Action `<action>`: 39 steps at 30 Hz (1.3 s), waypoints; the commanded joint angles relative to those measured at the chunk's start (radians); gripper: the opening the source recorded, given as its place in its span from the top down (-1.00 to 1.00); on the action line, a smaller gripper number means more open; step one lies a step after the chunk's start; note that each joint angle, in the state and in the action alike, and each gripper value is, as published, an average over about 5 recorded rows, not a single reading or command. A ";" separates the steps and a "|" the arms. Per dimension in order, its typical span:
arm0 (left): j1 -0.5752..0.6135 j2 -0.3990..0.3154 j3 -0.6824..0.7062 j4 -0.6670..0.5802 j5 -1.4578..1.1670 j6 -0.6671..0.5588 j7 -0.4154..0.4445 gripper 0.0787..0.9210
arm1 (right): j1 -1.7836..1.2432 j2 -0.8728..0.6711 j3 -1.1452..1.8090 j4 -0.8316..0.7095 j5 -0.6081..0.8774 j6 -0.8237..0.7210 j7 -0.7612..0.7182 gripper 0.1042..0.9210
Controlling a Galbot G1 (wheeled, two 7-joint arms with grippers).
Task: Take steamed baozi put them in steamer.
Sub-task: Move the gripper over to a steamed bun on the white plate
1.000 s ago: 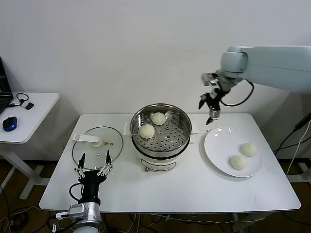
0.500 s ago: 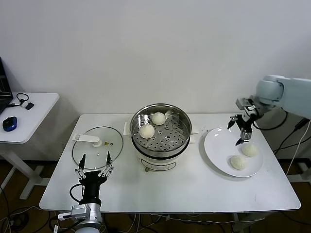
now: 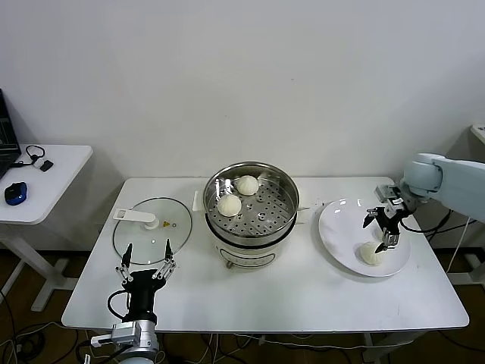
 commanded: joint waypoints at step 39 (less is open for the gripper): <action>0.002 -0.021 -0.004 0.006 -0.003 -0.007 -0.003 -0.77 | -0.219 0.005 0.180 -0.120 -0.124 0.011 0.000 -0.47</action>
